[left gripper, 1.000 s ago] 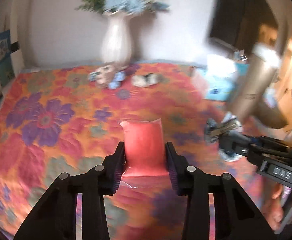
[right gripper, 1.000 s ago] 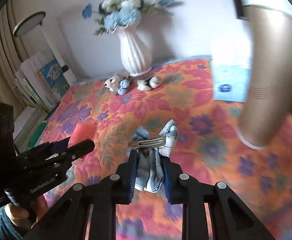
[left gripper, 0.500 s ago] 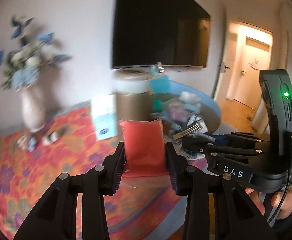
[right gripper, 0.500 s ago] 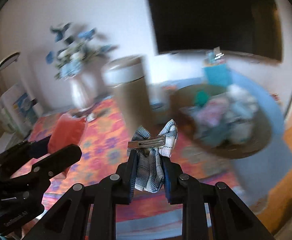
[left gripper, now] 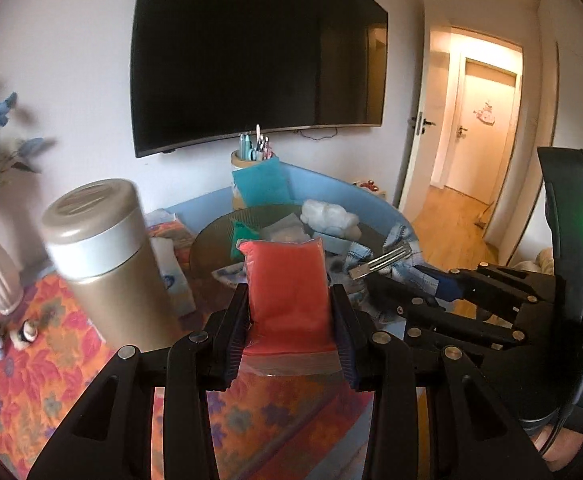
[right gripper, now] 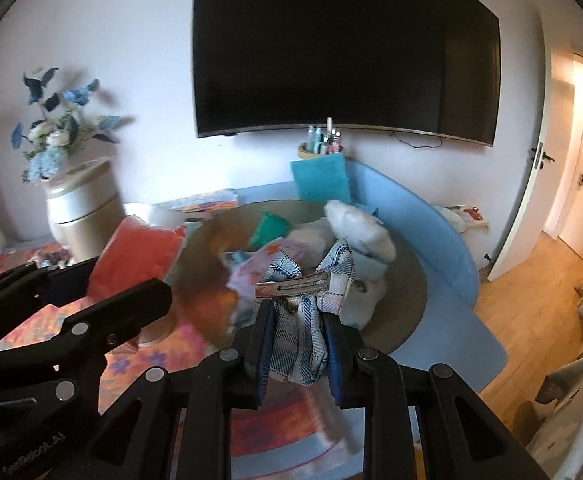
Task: Organize soft objects
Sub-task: 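Carry plaid bow and pink bag to the round table and release both, then move both grippers back over the bed toward the small plush toys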
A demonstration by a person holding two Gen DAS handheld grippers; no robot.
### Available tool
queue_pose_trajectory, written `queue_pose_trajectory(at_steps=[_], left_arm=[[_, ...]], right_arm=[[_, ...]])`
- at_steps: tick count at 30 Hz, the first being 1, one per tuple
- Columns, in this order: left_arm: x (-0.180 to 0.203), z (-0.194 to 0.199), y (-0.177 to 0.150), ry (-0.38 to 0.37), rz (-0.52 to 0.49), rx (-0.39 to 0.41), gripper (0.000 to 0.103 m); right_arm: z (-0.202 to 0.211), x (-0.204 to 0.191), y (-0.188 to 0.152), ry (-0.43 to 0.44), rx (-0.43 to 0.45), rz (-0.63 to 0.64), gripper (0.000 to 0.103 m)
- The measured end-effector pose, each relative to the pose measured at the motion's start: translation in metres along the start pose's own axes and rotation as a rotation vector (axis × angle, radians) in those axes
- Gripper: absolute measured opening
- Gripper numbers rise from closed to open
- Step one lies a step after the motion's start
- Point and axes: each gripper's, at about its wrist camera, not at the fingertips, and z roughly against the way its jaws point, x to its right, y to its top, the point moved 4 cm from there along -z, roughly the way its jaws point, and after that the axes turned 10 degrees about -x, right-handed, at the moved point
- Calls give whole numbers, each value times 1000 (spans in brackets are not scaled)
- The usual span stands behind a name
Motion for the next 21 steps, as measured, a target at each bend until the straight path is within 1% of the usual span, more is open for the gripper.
queue_pose_trajectory(at_steps=[3, 5, 7, 9, 12, 14, 15, 16, 17, 18, 19, 20, 21], left_arm=[[1, -14, 8, 42, 3, -13, 36], [0, -23, 14, 75, 6, -23, 36], [-3, -35, 21, 109, 8, -40, 36], [-6, -48, 28, 122, 30, -61, 36], [-11, -64, 35, 97, 72, -87, 37], [-12, -69, 38, 74, 81, -84, 40], [-12, -71, 38, 61, 83, -85, 51], [-11, -72, 38, 60, 83, -88, 64], [-12, -71, 37, 66, 88, -82, 73], [-12, -69, 37, 67, 91, -71, 79], [-11, -66, 37, 55, 91, -55, 79], [-10, -61, 35, 58, 88, -44, 79], [-8, -59, 36, 63, 80, -42, 79]], right_arm=[[-16, 13, 12, -9, -4, -10, 22], [-24, 28, 21, 3, 1, -53, 22], [-37, 47, 37, 65, -9, -128, 22], [-52, 67, 54, 163, -19, -203, 22], [-74, 75, 72, 264, -62, -253, 22], [-84, 73, 82, 292, -79, -260, 22], [-86, 70, 84, 302, -82, -253, 22], [-87, 68, 86, 305, -84, -243, 22], [-87, 64, 87, 299, -88, -231, 24], [-86, 60, 87, 287, -96, -218, 30], [-86, 58, 87, 281, -98, -211, 35], [-83, 55, 86, 272, -87, -199, 42], [-81, 55, 85, 262, -78, -194, 43]])
